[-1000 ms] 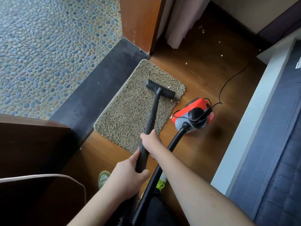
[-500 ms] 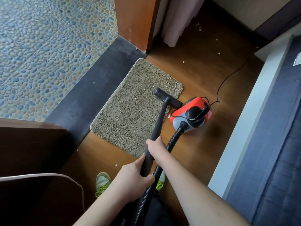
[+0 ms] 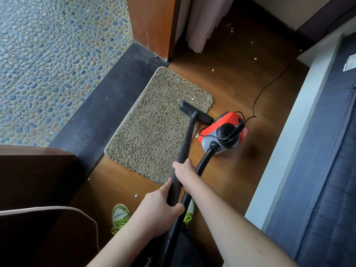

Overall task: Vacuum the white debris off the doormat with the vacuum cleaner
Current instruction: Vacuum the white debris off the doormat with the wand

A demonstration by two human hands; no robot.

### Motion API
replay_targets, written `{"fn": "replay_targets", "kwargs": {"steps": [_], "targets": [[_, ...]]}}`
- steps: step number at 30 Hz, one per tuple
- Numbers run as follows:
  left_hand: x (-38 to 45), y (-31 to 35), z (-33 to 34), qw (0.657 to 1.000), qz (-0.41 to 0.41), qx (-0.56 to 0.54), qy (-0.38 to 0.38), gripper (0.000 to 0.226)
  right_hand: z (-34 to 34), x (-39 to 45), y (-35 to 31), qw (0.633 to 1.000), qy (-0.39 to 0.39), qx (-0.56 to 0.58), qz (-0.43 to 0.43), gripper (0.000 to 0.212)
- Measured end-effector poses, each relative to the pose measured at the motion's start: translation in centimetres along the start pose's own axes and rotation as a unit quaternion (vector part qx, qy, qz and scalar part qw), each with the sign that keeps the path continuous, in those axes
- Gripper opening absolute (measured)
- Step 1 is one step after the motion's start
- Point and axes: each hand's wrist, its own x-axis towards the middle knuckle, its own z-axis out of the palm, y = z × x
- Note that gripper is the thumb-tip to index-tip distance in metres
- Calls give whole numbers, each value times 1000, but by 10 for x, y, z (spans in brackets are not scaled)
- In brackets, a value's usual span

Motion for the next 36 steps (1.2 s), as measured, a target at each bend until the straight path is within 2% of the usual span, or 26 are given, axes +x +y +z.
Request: {"fn": "replay_targets", "kwargs": {"steps": [6,11,15,22,26,33,36], "targets": [[-14,-4,-2,1000,24,-8,-11,70,1,-9,6,1000,-4,-14,-4,61],[-20,-11,-4,999,11,-32,-12,75,9,-11,5,999,-9,-31,-7,60],[-8,-5,-7,999,12,-31,6,57,6,-3,-11,999,1,-40,-22,58],[31,18,-14,998,2,-60,-5,51,-6,22,-47,999,21,-40,-25,61],[39,23,-20,998,12,-68,-3,28,-11,27,-58,998,27,-46,-25,59],[40,32,-28,998,25,-63,-8,25,-17,31,-64,1000,11,-21,-19,53],[41,34,-29,998,20,-63,-10,31,-21,34,-64,1000,11,-18,-22,51]]}}
